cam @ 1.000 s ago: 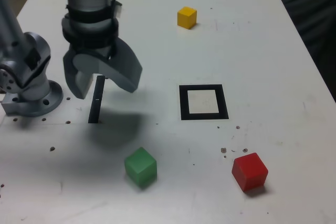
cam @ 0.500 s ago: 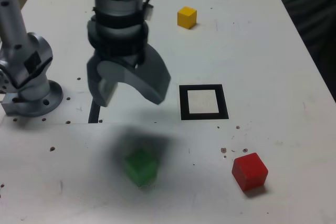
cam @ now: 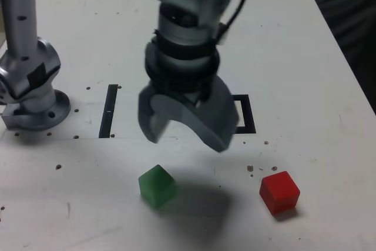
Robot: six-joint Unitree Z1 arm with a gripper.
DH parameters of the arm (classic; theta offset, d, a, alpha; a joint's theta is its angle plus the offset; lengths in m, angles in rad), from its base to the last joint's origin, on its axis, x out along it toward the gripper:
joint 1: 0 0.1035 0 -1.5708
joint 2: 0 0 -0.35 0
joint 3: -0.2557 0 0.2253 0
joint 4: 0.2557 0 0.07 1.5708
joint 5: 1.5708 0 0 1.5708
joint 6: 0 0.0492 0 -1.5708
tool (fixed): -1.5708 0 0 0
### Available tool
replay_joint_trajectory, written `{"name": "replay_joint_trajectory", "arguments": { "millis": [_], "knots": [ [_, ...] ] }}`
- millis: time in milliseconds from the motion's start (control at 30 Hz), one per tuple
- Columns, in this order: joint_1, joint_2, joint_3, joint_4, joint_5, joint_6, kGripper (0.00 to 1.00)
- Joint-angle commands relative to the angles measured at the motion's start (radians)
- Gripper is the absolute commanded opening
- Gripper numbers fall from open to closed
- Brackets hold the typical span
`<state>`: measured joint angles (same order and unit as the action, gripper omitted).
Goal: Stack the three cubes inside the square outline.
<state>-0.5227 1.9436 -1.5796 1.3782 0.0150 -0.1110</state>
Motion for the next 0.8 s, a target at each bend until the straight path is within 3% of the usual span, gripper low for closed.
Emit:
{"name": "replay_joint_trajectory", "arguments": {
  "millis": [0,167,433,767],
  "knots": [
    [-0.006,0.026,-0.034,0.015,0.007,0.014,1.00],
    [-0.013,0.090,-0.135,0.042,0.033,0.077,1.00],
    [-0.019,0.160,-0.259,0.044,0.107,0.231,1.00],
    [-0.019,0.239,-0.359,0.034,0.159,0.406,1.00]
  ]
}}
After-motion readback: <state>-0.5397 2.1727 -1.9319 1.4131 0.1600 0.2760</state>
